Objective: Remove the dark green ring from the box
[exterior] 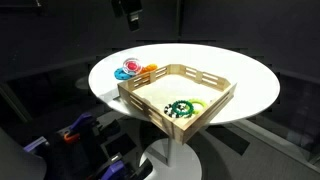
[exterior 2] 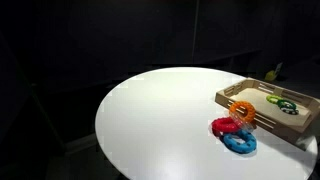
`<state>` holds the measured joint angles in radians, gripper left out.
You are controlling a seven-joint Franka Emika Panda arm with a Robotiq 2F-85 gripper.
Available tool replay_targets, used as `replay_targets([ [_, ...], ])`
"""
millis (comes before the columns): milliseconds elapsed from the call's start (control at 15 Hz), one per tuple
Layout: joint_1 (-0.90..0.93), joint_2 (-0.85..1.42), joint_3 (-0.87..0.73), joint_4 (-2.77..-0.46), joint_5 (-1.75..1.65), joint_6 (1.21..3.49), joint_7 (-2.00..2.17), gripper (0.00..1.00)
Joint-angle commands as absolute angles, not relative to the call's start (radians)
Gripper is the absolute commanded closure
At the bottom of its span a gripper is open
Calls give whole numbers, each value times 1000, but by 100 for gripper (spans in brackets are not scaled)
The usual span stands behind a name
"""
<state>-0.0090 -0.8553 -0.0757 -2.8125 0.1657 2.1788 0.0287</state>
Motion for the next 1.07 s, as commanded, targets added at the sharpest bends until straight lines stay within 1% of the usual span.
replay_targets([
  [0, -15, -855, -71, -2810, 170, 2174, 25, 0],
  [333, -15, -853, -71, -2810, 170, 2174, 25, 0],
  [600, -10, -826, -48, -2763, 176, 2185, 51, 0],
  [1000, -25, -723, -14, -2658, 155, 2172, 94, 0],
])
